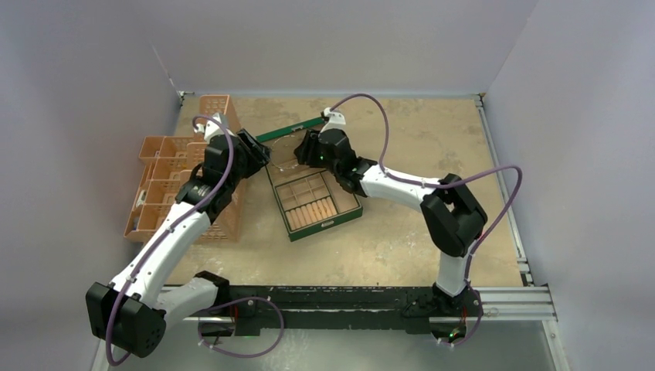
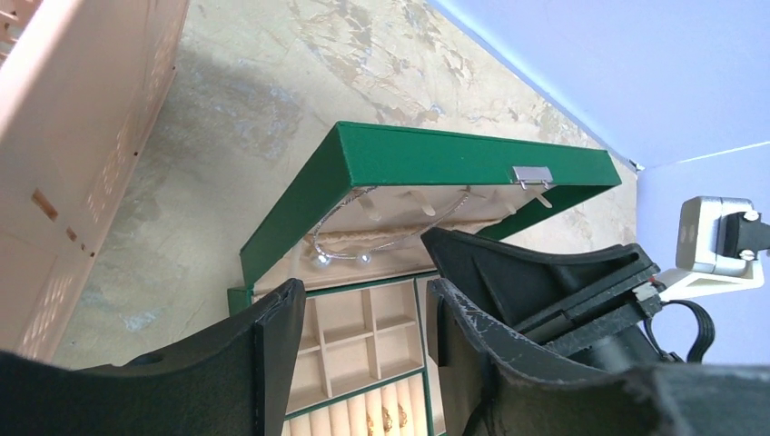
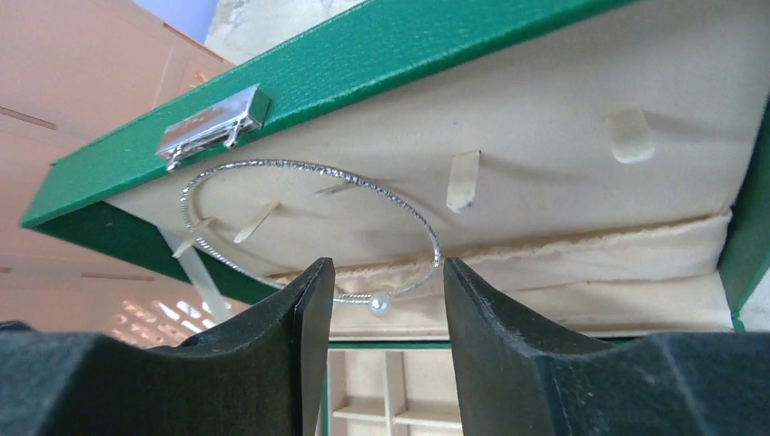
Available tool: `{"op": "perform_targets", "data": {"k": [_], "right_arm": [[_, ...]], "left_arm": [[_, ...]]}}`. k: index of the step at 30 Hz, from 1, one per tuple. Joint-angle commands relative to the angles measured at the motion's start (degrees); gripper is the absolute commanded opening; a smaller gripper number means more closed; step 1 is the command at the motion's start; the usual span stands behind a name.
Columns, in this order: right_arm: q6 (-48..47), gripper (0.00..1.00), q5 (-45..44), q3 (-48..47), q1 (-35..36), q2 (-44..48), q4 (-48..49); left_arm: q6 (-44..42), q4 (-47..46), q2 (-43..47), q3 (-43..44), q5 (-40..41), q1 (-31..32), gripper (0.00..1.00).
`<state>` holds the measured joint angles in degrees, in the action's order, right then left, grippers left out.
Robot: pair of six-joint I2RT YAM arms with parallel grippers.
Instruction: Organize the mixed jewelry
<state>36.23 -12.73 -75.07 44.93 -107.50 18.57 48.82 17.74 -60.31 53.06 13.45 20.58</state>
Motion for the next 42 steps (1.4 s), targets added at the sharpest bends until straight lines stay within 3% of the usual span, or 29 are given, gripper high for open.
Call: {"op": "perform_targets", "data": {"k": [1, 8, 14, 20, 28, 42], "right_arm": [[9.4, 0.51, -0.3, 2.9, -1.5, 6.6, 0.6], [27.4, 0.46, -2.5, 10.0, -4.5, 10.8, -2.9], [34.7, 0.48, -2.8, 7.1, -4.8, 7.0, -6.2], [39.9, 0.51, -3.4, 4.3, -4.8, 3.3, -7.9], [39.3, 0.52, -3.6, 2.1, -4.8, 1.2, -5.3], [38.9, 0.45, -1.6, -1.6, -3.9, -4.0, -5.7]], "left_arm": [[-5.3, -1.4, 0.5, 3.4, -2.0, -0.4, 0.53], [-10.6, 1.6, 0.7, 4.7, -6.5, -0.4, 0.62], [-12.4, 3.5, -0.1, 6.3, -10.8, -0.4, 0.74], [-13.9, 4.0, -0.7, 7.5, -12.9, -0.4, 0.73], [-15.5, 3.4, -3.2, 8.6, -16.7, -0.4, 0.7], [-18.8, 3.4, -7.6, 10.5, -18.6, 0.0, 0.55]]}}
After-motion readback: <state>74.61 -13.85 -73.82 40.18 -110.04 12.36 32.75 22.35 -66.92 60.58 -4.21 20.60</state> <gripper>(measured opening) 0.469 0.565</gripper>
